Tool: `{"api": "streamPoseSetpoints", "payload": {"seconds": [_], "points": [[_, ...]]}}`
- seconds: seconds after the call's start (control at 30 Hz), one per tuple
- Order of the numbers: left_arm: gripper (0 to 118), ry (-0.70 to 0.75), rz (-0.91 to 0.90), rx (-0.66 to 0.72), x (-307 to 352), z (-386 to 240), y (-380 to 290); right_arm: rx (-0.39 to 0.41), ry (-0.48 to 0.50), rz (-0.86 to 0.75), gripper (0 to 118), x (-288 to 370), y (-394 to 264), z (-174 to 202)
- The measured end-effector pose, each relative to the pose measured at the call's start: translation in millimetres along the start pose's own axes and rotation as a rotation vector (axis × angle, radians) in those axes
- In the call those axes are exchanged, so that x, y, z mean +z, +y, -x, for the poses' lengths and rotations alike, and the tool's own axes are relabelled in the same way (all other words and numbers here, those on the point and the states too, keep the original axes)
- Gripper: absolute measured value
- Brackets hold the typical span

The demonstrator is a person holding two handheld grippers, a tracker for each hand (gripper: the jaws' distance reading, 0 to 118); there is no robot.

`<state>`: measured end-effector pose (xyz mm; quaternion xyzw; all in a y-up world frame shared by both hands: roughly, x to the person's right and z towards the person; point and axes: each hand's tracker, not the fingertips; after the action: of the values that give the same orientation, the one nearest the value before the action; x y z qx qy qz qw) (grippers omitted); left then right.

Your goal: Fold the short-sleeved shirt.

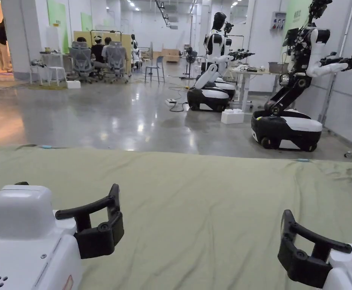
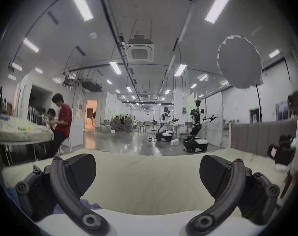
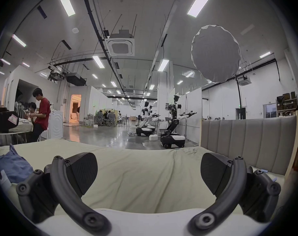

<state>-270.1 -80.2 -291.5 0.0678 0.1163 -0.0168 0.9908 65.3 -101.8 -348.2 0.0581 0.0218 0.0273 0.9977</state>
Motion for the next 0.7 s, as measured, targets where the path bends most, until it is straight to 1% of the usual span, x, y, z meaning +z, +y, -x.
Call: {"api": "streamPoseSetpoints", "payload": {"seconds": [0.23, 0.33, 0.47, 0.6, 0.7], "points": [[118, -0.023, 0.023, 0.006, -1, 1, 0, 0.002, 0.028, 0.01, 118, -4, 3, 7], [118, -0.027, 0.037, -0.004, -3, -1, -1, 0.033, 0.046, -0.003, 118, -4, 3, 12], [118, -0.039, 0.044, -0.012, -4, -2, -1, 0.068, 0.036, -0.016, 118, -5, 4, 17], [118, -0.051, 0.049, -0.007, -5, -2, 0, 0.057, 0.039, -0.005, 118, -6, 4, 17], [118, -0.054, 0.054, -0.027, -6, -3, 0, 0.045, 0.034, 0.002, 118, -7, 3, 15]]}}
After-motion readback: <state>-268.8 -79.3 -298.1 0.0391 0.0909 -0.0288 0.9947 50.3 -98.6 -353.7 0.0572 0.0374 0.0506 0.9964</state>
